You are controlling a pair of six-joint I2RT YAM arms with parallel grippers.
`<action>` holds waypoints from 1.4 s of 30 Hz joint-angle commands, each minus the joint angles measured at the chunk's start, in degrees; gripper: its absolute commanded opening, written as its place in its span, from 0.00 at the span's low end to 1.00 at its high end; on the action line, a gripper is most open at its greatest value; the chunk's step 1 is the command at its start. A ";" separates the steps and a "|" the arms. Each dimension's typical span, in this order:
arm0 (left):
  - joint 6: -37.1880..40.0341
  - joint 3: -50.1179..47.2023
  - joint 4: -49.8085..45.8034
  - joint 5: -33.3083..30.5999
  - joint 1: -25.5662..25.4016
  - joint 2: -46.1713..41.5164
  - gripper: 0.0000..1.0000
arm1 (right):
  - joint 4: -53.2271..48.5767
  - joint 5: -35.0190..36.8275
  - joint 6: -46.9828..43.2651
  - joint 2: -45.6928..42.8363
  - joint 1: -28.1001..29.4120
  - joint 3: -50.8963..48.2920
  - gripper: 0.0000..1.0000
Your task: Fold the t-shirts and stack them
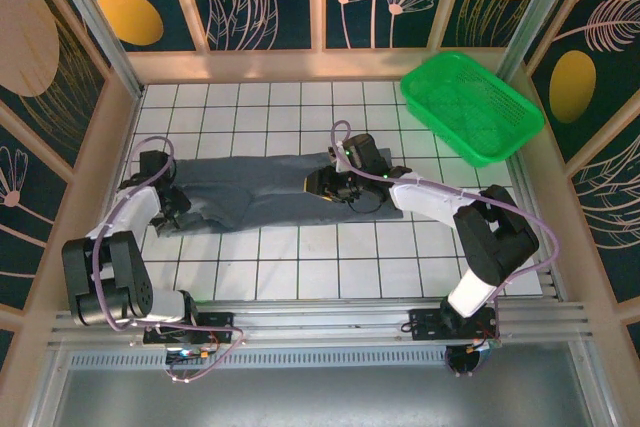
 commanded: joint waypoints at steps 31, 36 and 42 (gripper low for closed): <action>-19.05 7.56 16.47 22.70 2.54 17.65 0.11 | -22.60 22.71 -13.63 14.38 -18.65 15.36 0.16; -17.76 20.88 15.05 21.71 2.35 30.63 0.12 | -33.04 26.82 -13.67 22.95 -19.07 21.64 0.08; -18.86 38.09 18.47 27.92 -1.54 44.81 0.17 | -35.78 29.13 -5.76 14.23 -16.44 7.05 0.02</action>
